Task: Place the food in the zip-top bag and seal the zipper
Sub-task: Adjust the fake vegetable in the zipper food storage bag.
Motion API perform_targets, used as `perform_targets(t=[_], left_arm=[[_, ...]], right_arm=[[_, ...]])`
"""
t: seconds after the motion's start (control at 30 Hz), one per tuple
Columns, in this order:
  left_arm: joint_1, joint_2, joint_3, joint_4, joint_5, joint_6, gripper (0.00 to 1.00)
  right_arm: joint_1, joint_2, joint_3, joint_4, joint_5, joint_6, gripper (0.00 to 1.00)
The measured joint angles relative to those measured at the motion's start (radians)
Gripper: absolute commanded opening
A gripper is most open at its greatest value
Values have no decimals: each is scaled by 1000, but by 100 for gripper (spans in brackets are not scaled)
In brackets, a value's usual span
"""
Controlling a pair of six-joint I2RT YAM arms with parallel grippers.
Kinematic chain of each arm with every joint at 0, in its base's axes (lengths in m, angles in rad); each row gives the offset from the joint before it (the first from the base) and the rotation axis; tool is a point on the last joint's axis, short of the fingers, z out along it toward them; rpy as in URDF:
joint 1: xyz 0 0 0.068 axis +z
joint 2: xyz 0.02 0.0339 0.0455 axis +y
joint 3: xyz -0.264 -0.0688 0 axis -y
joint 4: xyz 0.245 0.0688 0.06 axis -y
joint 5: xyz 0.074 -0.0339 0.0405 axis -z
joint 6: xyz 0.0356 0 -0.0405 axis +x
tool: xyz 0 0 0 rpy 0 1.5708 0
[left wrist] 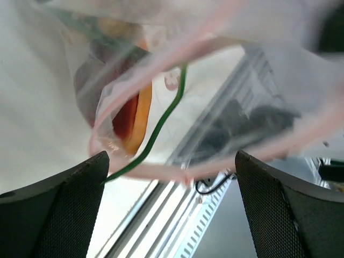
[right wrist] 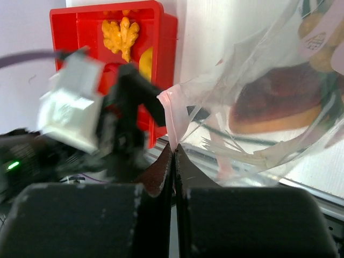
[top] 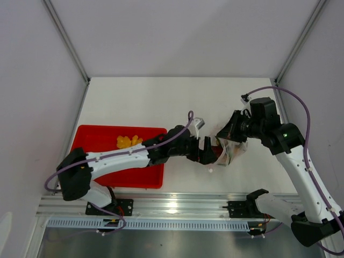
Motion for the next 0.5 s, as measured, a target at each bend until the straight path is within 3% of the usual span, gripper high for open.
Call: perform_targets(t=[0.33, 0.5], left_arm=[[-59, -362, -116, -51, -127, 135, 100], [-58, -414, -134, -89, -232, 186, 97]], right_arm=[[0, -8, 0, -10, -6, -48, 0], [0, -29, 0, -28, -23, -63, 0]])
